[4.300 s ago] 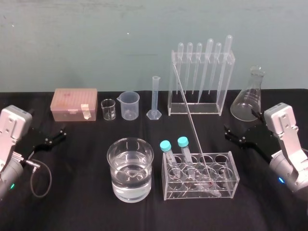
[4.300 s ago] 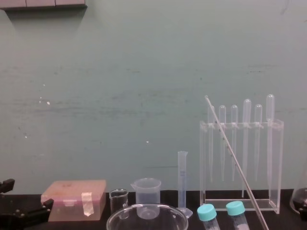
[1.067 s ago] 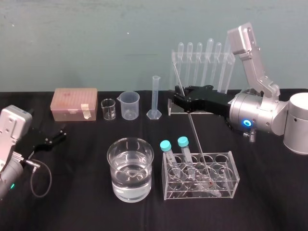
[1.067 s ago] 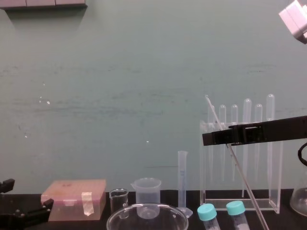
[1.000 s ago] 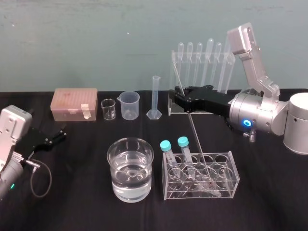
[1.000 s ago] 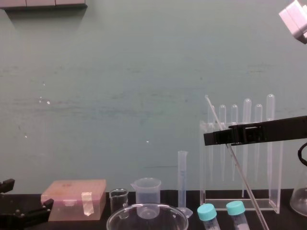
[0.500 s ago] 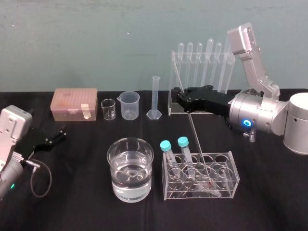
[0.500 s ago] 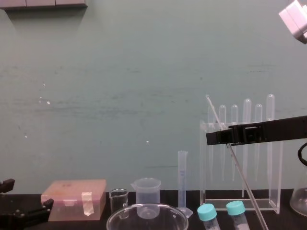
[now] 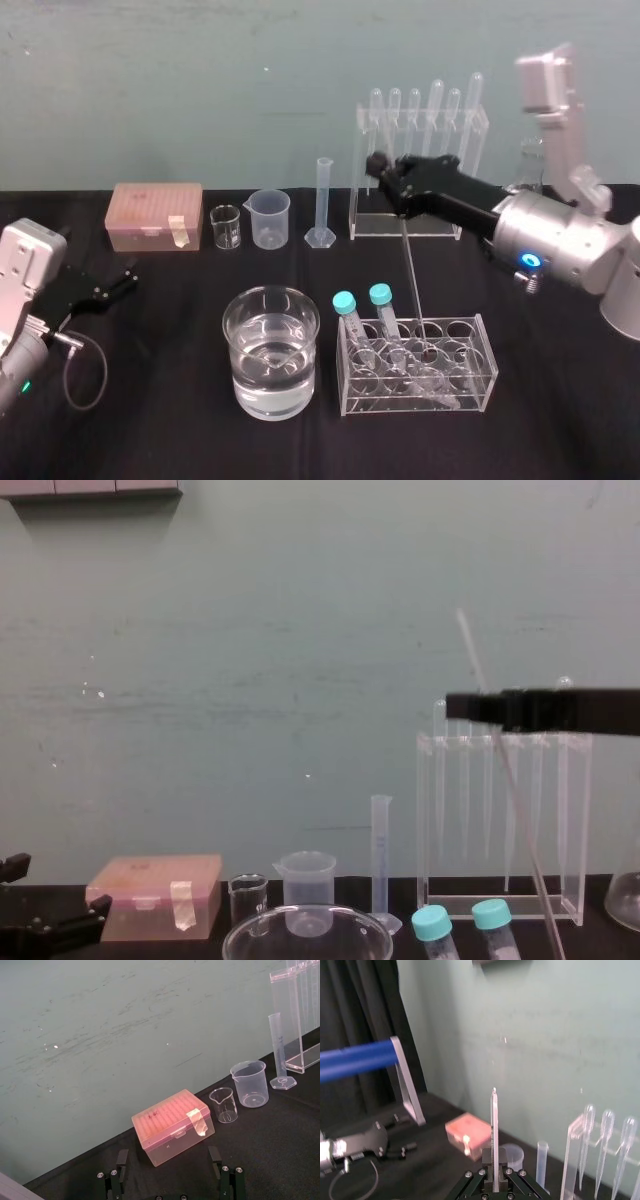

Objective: Hold the thermometer with one hand and immerse one end into the beaker, then reinsert it into the test tube rack.

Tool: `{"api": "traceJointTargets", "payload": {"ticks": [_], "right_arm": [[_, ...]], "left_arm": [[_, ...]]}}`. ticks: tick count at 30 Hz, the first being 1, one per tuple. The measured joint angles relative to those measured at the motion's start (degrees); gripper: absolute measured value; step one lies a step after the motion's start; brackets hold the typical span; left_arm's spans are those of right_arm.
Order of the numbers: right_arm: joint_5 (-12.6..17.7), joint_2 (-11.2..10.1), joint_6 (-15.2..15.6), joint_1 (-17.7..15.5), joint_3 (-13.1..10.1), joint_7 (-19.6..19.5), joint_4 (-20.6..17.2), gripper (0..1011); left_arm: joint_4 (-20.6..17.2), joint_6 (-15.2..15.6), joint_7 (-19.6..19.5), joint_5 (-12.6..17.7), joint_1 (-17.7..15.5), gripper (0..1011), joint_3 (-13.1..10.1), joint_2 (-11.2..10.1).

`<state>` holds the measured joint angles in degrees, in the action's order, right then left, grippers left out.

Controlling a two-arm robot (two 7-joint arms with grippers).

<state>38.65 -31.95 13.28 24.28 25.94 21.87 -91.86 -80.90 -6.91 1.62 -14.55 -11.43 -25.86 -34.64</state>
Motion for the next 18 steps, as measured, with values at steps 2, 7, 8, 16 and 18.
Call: {"api": "traceJointTargets", "payload": {"ticks": [2,7,8,16,18], "right_arm": [[0.51,-0.3,-3.08,-1.71,-1.45,0.94,-1.0,55],[2.48,-0.67,-7.67,-5.11,-4.49,2.61,-2.24,55],[2.97,-0.78,-8.61,-5.91,-5.32,2.92,-2.54,55],[3.24,-1.55,-11.24,-6.37,-7.57,4.56,-3.64,55],[3.26,-1.58,-11.62,-5.52,-7.85,5.39,-3.71,55]], "left_arm": [[0.0,0.0,0.0,0.01,0.0,1008,0.0,0.0],[0.0,0.0,0.0,0.0,0.0,1008,0.0,0.0],[0.0,0.0,0.0,0.0,0.0,1008,0.0,0.0],[0.0,0.0,0.0,0.0,0.0,1008,0.0,0.0],[0.0,0.0,0.0,0.0,0.0,1008,0.0,0.0]]}}
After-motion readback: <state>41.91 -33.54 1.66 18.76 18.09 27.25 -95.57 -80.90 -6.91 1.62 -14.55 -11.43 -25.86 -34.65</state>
